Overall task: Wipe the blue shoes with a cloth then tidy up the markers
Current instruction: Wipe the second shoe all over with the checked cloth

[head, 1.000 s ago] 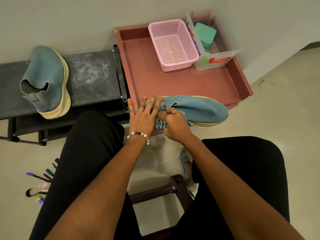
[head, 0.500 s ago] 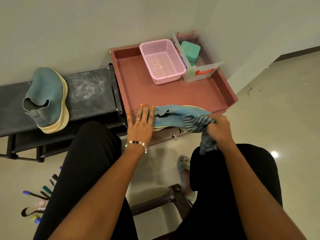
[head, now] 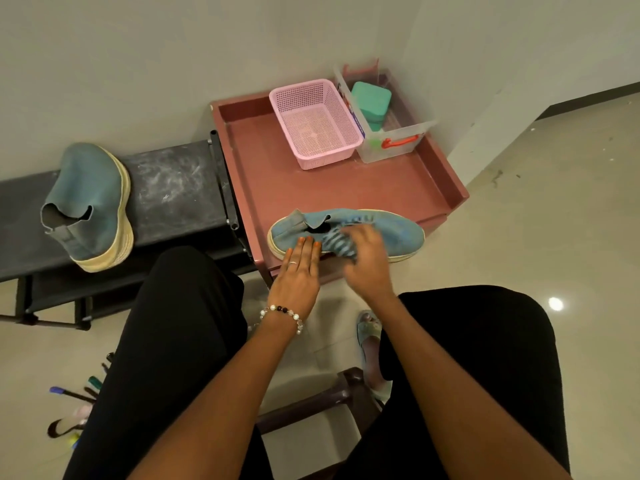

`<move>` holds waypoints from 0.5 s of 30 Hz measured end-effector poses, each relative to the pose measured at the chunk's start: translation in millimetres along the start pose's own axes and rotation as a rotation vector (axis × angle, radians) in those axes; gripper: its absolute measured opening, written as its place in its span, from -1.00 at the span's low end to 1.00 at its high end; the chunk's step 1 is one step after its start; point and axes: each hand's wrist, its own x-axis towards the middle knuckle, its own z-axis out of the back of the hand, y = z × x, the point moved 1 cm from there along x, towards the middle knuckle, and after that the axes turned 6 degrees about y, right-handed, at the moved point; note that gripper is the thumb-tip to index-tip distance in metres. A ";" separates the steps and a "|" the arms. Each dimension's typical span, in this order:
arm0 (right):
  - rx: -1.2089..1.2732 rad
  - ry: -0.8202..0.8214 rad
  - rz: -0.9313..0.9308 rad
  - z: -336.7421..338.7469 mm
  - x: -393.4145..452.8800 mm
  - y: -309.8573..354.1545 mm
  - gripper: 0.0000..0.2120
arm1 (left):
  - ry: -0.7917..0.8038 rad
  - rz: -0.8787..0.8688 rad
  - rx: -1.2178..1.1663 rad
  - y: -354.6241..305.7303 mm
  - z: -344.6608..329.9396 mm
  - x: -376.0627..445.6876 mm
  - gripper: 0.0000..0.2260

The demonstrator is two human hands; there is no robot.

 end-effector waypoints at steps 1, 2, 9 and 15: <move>-0.116 0.097 0.029 -14.5 0.5 3.0 -0.49 | 0.056 -0.016 0.004 0.6 -0.3 2.0 -0.53; -0.208 0.178 0.056 -25.7 -0.1 4.0 -0.44 | 0.071 -0.026 0.002 0.8 -1.0 3.8 -0.52; -0.476 0.326 0.285 -3.7 -3.1 -36.0 -0.21 | -0.009 -0.042 -0.015 -0.5 -5.3 7.5 -0.56; -0.612 0.230 0.184 -0.2 -1.8 -38.3 -0.39 | 0.013 -0.023 -0.059 3.3 -0.1 11.0 -0.55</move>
